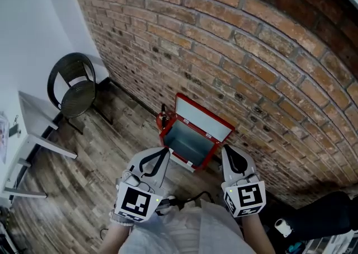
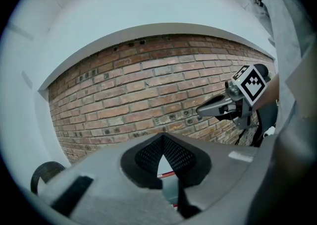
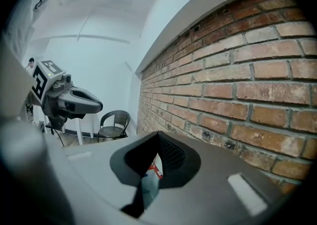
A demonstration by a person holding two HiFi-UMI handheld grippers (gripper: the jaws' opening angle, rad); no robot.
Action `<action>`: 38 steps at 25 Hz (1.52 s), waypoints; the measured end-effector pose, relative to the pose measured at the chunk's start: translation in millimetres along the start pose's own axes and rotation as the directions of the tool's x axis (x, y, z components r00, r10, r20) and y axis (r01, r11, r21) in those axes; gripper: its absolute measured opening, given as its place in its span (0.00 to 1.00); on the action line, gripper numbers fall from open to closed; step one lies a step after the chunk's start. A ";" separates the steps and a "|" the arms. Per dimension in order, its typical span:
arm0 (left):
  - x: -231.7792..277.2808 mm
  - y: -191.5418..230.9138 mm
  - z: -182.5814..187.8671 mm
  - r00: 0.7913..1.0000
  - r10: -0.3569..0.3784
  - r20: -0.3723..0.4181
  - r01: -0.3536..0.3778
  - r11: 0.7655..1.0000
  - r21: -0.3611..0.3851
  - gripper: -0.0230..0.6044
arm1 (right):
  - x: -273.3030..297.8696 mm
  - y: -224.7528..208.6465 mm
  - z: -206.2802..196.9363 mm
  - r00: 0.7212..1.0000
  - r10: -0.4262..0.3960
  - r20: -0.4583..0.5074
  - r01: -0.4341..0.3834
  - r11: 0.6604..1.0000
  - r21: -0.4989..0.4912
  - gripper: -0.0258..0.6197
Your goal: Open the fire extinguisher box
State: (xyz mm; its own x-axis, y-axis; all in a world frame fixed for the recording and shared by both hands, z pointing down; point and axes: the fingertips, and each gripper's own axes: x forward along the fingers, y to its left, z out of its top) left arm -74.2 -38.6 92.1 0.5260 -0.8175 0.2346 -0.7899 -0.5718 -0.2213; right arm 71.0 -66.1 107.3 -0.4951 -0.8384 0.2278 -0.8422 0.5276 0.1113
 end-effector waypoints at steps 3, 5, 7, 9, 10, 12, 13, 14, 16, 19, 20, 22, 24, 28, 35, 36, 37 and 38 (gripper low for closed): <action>-2.8 4.8 3.9 1.000 0.011 -0.003 -0.011 1.000 0.023 0.04 | -5.2 -2.2 3.6 1.000 -0.009 0.012 0.009 1.000 0.003 0.05; -3.3 7.0 7.1 1.000 0.015 0.008 -0.015 0.999 0.028 0.04 | -7.9 -2.4 3.8 1.000 -0.012 0.014 0.012 1.000 0.005 0.05; -3.1 7.7 8.8 1.000 0.019 0.017 -0.019 1.000 0.024 0.04 | -9.8 -1.8 2.8 1.000 -0.009 0.010 0.009 1.000 0.004 0.05; -3.0 7.8 9.4 0.999 0.024 0.021 -0.024 1.000 0.017 0.04 | -10.5 -1.2 2.7 1.000 -0.006 0.009 0.006 1.000 0.001 0.05; -3.1 8.1 10.2 0.999 0.026 0.024 -0.027 1.000 0.015 0.04 | -10.4 -1.0 3.4 1.000 -0.005 0.010 0.005 1.000 -0.001 0.05; -3.3 8.4 11.7 0.999 0.030 0.027 -0.030 0.999 0.012 0.04 | -10.2 -0.4 4.9 1.000 -0.005 0.012 0.005 1.000 -0.002 0.05; -3.2 8.5 12.2 0.999 0.030 0.028 -0.030 0.999 0.011 0.04 | -10.1 -0.2 5.7 1.000 -0.006 0.012 0.006 1.000 -0.002 0.05; -3.1 8.7 12.6 0.999 0.029 0.029 -0.030 1.000 0.010 0.04 | -9.7 0.0 6.6 1.000 -0.006 0.014 0.007 1.000 -0.004 0.05; -2.7 9.8 12.8 0.999 0.029 0.030 -0.029 1.000 0.011 0.04 | -7.9 0.9 8.5 1.000 -0.006 0.017 0.006 1.000 -0.009 0.05; -2.7 9.5 11.8 0.999 0.027 0.028 -0.027 1.000 0.013 0.04 | -7.5 2.6 8.4 1.000 -0.002 0.015 0.002 1.000 -0.017 0.05; -2.6 8.8 11.6 0.999 0.025 0.027 -0.025 1.000 0.012 0.04 | -7.8 2.6 7.9 1.000 -0.002 0.013 0.002 1.000 -0.018 0.05; -2.7 8.2 12.2 0.999 0.022 0.027 -0.022 1.000 0.015 0.04 | -7.9 2.8 7.8 1.000 -0.002 0.012 0.003 1.000 -0.019 0.05; -2.9 8.7 11.4 1.000 0.020 0.021 -0.020 1.000 0.022 0.04 | -7.0 3.6 8.1 1.000 -0.001 0.011 0.002 1.000 -0.020 0.05; -2.0 9.3 7.4 1.000 0.017 0.004 -0.017 0.999 0.036 0.04 | -3.9 5.1 7.2 1.000 0.006 0.007 -0.005 1.000 -0.026 0.05; -1.2 8.5 4.9 1.000 0.015 -0.005 -0.014 0.999 0.042 0.04 | -1.2 5.8 4.5 1.000 0.011 -0.001 -0.011 0.999 -0.033 0.05; -0.6 8.4 4.9 1.000 0.015 -0.002 -0.015 0.999 0.042 0.04 | -1.0 6.0 4.1 1.000 0.012 -0.002 -0.012 0.999 -0.034 0.05; 0.1 8.2 5.3 1.000 0.015 0.002 -0.015 0.999 0.041 0.04 | -0.9 6.0 3.8 1.000 0.012 -0.003 -0.012 0.999 -0.034 0.05; 0.8 7.9 5.8 1.000 0.015 0.005 -0.015 0.999 0.042 0.04 | -1.0 6.0 3.6 1.000 0.012 -0.003 -0.012 0.999 -0.035 0.05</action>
State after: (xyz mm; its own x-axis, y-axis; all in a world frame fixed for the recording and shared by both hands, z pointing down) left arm -78.2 -44.1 85.1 0.5157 -0.8263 0.2265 -0.7838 -0.5617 -0.2646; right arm 65.7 -62.6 104.2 -0.5049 -0.8315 0.2318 -0.8280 0.5424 0.1421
